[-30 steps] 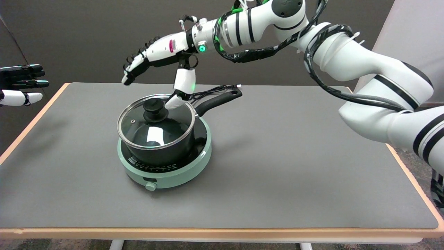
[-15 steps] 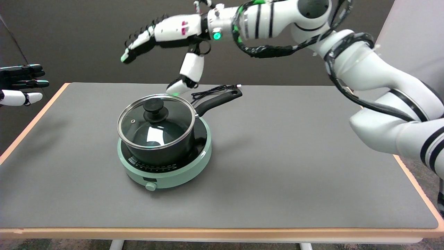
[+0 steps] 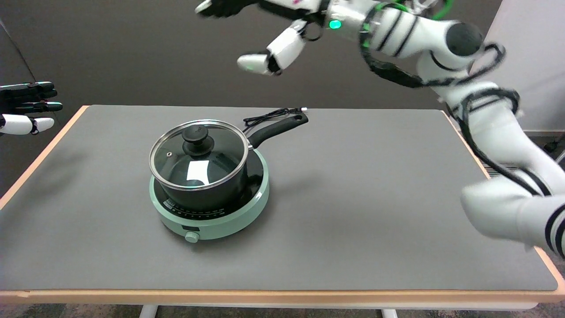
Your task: Place the pot lid onto the pot.
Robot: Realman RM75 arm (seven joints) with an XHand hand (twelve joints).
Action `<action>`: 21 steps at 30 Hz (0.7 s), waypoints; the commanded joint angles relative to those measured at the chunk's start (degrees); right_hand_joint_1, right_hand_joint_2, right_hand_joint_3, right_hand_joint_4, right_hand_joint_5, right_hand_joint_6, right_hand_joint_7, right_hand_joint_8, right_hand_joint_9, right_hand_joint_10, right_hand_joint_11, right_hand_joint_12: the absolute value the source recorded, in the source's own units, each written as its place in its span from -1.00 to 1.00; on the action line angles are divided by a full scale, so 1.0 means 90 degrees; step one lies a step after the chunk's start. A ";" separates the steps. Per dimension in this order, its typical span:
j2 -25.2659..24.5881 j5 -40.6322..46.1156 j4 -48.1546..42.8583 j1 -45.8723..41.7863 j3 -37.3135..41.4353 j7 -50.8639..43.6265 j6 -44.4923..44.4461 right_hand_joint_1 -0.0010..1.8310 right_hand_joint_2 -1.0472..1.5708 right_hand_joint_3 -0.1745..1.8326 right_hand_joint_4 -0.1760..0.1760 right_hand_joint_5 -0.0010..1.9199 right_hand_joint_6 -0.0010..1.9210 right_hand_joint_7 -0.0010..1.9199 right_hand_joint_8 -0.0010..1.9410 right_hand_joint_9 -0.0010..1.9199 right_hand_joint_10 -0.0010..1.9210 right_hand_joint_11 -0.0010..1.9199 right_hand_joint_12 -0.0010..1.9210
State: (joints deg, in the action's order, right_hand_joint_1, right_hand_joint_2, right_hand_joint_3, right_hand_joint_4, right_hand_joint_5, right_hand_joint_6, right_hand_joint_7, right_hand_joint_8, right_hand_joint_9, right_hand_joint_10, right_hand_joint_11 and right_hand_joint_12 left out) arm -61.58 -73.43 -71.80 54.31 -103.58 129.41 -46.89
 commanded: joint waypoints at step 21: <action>0.0146 0.5708 -0.1663 -0.5229 0.4641 -0.0033 0.4138 -0.73 0.33 0.16 -0.33 -0.62 -0.82 -0.65 -0.86 -0.73 -0.77 -0.88 -0.57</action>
State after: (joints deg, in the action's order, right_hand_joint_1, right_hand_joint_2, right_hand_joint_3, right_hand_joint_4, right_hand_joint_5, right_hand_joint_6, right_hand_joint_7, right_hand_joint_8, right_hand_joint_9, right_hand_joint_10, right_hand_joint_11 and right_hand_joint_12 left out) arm -59.50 -67.27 -89.72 23.31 -76.64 129.17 -14.32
